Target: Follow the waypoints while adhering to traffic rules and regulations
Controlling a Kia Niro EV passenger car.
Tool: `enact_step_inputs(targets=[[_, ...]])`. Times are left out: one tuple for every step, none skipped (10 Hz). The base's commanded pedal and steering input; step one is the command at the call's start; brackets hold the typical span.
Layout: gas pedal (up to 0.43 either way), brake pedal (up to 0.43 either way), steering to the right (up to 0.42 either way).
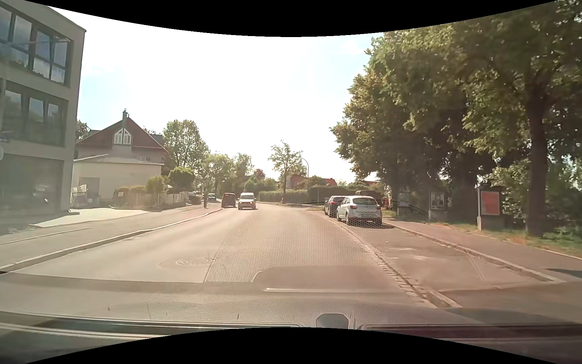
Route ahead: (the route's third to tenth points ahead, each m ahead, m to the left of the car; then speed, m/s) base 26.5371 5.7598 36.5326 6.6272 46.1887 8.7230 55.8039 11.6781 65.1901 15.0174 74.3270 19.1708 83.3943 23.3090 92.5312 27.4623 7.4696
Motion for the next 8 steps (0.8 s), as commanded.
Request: enact_step_inputs(targets=[[0.118, 0.006, -0.022], [0.110, 0.006, -0.015], [0.110, 0.006, -0.013], [0.110, 0.006, -0.012], [0.110, 0.006, -0.009], [0.110, 0.006, -0.008], [0.098, 0.006, -0.007], [0.079, 0.006, -0.007]])
